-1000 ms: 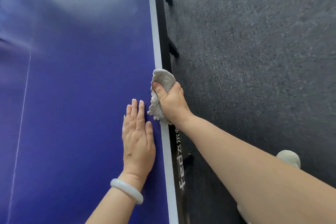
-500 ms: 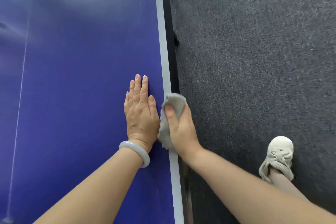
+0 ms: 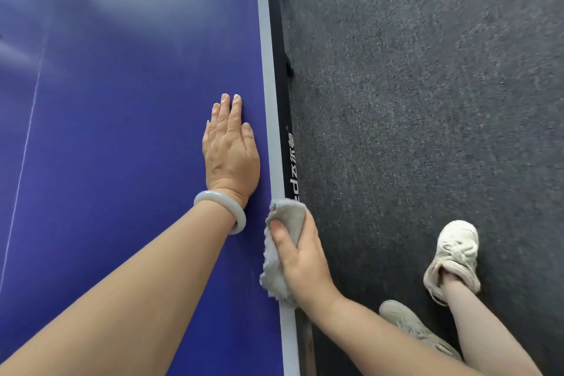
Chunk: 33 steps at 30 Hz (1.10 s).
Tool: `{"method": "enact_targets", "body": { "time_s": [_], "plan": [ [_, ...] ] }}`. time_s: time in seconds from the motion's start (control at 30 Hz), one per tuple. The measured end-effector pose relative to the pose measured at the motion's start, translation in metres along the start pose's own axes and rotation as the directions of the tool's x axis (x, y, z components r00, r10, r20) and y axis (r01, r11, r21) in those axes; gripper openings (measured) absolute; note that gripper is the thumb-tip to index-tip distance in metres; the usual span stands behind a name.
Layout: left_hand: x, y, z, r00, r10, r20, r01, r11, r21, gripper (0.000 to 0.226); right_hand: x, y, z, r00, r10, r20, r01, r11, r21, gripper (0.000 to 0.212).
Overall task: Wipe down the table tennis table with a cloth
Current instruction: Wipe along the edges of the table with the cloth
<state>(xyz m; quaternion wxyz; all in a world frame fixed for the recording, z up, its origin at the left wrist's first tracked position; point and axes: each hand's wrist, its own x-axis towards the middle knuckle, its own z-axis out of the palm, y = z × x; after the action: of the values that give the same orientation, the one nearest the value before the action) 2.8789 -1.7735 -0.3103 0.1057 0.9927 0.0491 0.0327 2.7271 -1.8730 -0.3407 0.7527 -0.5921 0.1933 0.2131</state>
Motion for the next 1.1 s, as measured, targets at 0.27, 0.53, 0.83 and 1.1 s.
{"method": "enact_targets", "body": {
  "time_s": [0.27, 0.53, 0.83, 1.1],
  "plan": [
    [0.002, -0.002, 0.000, 1.000, 0.004, 0.022, -0.003, 0.999, -0.044, 0.050, 0.069, -0.034, -0.001, 0.998, 0.063, 0.001, -0.063, 0.997, 0.034, 0.073],
    [-0.082, 0.005, -0.019, 0.999, -0.004, 0.034, 0.012, 0.976, -0.217, 0.047, 0.065, -0.043, -0.005, 0.998, 0.044, 0.038, -0.045, 0.999, 0.031, 0.071],
    [-0.164, -0.010, -0.008, 0.998, 0.014, 0.055, -0.014, 1.000, -0.003, 0.053, 0.058, -0.033, -0.003, 0.998, 0.060, 0.007, -0.061, 0.995, 0.076, 0.072],
    [-0.164, -0.009, -0.009, 0.999, 0.007, 0.031, -0.007, 1.000, 0.000, 0.051, -0.109, 0.070, -0.008, 0.998, 0.060, -0.012, -0.059, 0.997, 0.052, 0.074]
  ]
}}
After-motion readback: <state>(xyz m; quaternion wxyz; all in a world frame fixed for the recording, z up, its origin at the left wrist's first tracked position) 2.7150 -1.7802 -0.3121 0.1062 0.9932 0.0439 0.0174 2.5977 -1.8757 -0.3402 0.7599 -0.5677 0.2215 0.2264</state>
